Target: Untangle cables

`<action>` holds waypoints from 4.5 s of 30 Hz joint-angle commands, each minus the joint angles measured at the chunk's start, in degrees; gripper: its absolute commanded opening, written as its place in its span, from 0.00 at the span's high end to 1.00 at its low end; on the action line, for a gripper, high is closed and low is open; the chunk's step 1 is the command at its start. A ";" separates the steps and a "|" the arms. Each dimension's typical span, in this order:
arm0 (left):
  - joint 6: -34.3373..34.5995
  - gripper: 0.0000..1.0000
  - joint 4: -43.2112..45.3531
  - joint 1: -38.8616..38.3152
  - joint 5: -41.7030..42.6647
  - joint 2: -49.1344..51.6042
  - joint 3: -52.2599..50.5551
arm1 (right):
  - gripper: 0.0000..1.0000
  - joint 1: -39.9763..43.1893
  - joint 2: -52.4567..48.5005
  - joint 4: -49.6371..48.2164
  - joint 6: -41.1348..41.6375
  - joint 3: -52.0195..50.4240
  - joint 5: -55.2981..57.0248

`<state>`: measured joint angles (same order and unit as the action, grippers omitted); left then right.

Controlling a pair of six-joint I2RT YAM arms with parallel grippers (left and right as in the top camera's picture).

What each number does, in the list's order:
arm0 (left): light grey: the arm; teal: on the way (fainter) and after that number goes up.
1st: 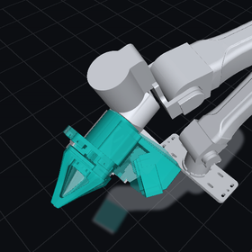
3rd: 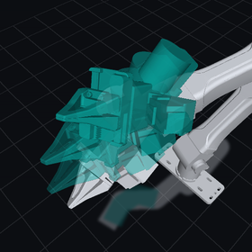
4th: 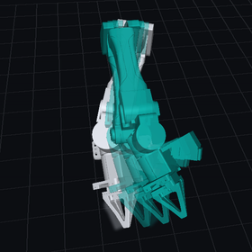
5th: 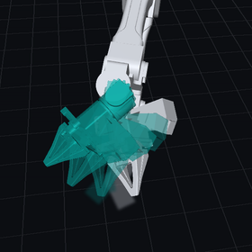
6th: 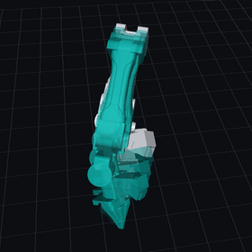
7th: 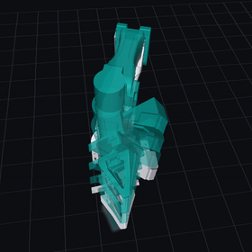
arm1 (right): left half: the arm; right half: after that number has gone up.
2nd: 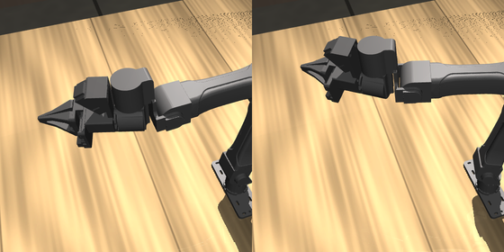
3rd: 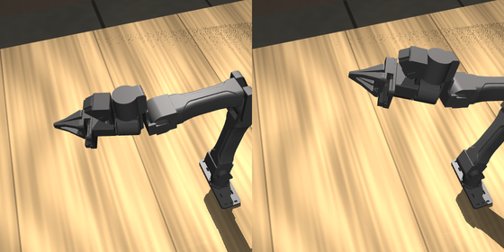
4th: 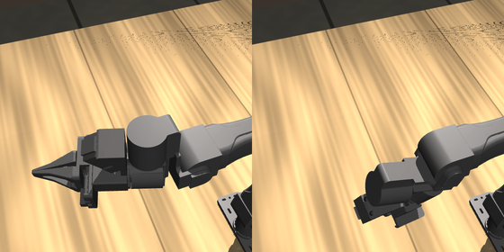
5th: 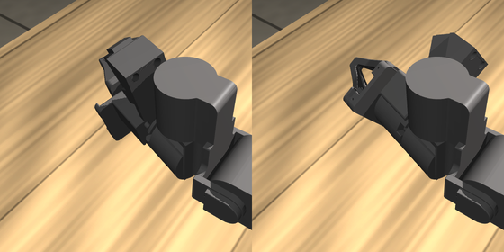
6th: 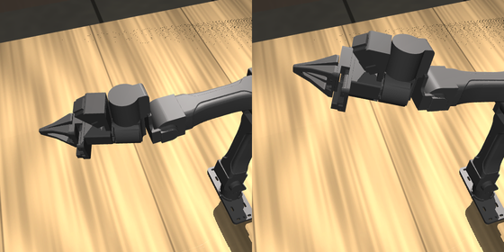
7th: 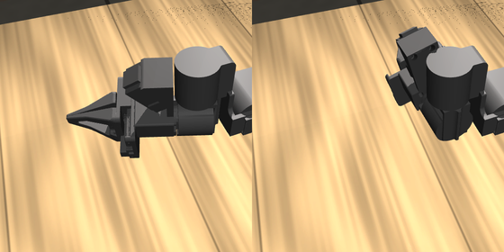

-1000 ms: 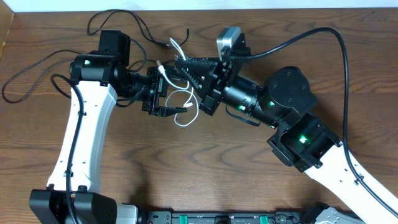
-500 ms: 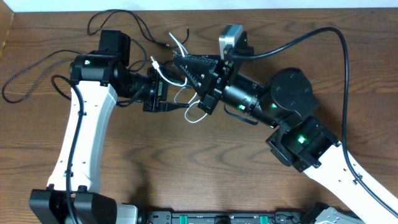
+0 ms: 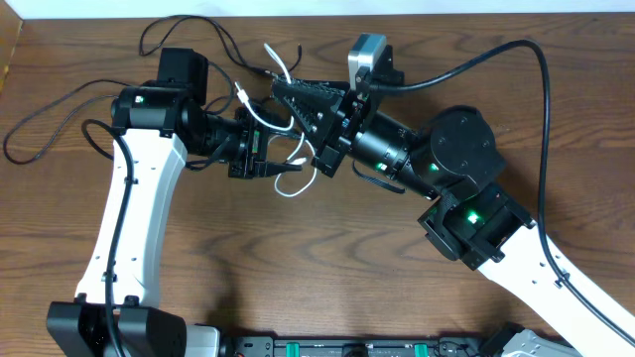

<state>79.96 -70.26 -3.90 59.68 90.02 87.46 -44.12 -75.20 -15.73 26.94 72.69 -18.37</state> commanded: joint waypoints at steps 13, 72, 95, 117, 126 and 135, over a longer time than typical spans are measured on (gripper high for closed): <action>0.90 0.78 -0.15 0.07 0.31 0.26 0.04 | 0.99 -1.42 0.17 -0.37 0.90 0.48 0.48; -38.38 0.92 1.20 0.07 -42.58 -13.66 4.04 | 0.01 16.31 2.38 63.63 5.16 -0.24 18.91; -38.93 0.92 5.62 22.43 -55.58 -26.40 4.04 | 0.01 16.26 -7.67 68.32 5.25 -2.75 14.73; -19.69 0.92 3.37 55.32 -66.20 -11.85 3.52 | 0.01 16.26 -8.46 68.19 5.20 -2.80 14.78; -15.39 0.92 10.93 55.32 -64.85 -2.45 3.52 | 0.01 16.26 -8.46 67.36 5.18 -2.80 14.78; -24.48 0.92 22.60 55.39 -61.26 -1.51 3.50 | 0.01 16.26 -8.46 67.12 5.16 -2.80 15.02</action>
<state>58.54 -46.57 51.22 0.12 88.60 90.63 -28.01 -83.61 51.42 32.42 70.15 -3.27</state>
